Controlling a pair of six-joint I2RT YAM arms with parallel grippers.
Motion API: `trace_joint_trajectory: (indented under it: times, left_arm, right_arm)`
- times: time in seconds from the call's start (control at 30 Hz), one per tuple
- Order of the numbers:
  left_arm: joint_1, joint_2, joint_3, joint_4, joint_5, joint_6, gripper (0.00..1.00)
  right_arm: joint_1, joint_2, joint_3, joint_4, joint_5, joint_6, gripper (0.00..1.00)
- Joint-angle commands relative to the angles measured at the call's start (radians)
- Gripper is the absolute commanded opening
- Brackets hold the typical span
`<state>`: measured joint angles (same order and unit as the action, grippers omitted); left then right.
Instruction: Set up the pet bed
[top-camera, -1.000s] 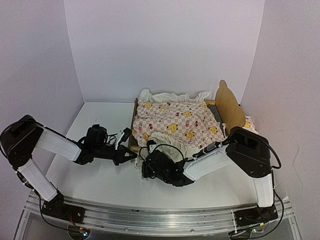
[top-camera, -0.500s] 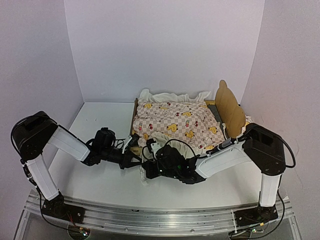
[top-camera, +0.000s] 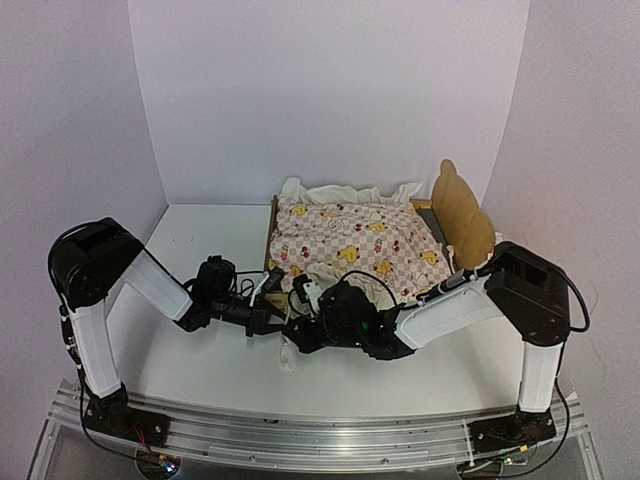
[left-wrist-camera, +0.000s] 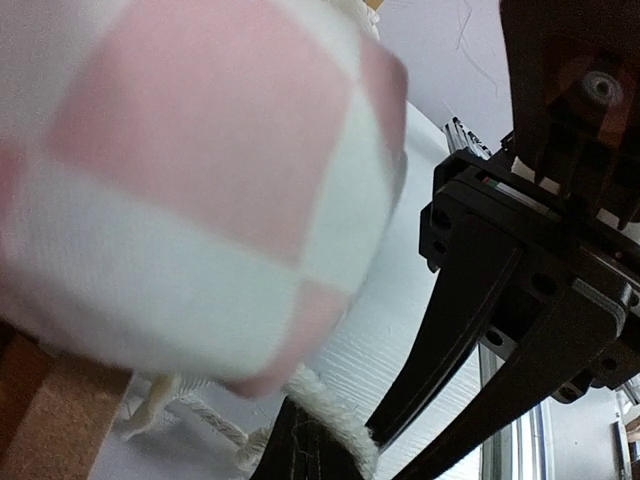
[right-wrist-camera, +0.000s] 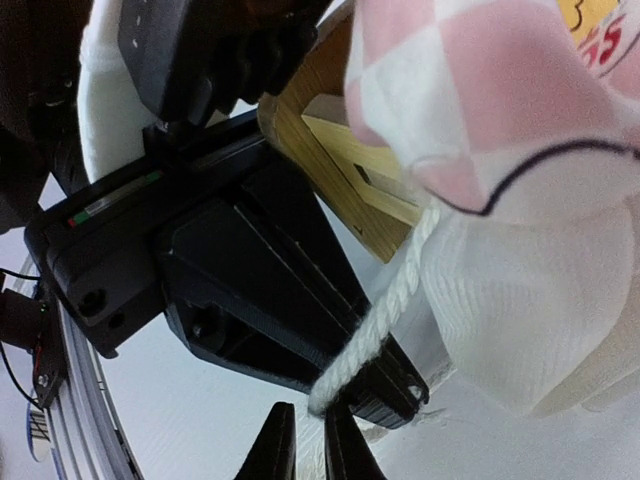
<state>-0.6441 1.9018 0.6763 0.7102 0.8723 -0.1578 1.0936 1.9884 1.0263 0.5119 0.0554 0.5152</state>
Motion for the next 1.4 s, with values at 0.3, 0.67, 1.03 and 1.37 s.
trace_joint_trajectory:
  times: [0.3,0.67,1.03,1.37]
  left_arm:
    - [0.000,0.104,0.051,0.138,0.082,-0.103,0.00]
    - [0.000,0.112,0.049,0.156,0.051,-0.101,0.00]
    - [-0.003,0.105,0.045,0.176,0.030,-0.102,0.00]
    - [-0.005,0.108,0.047,0.180,0.023,-0.105,0.00]
  right_arm:
    - [-0.014,-0.134,0.042,-0.281,-0.165,-0.075,0.36]
    - [-0.078,-0.229,-0.061,-0.407,-0.025,-0.038,0.22]
    - [-0.077,-0.048,-0.081,-0.035,-0.067,-0.133,0.26]
    - [-0.078,0.044,-0.052,0.070,-0.062,-0.141,0.24]
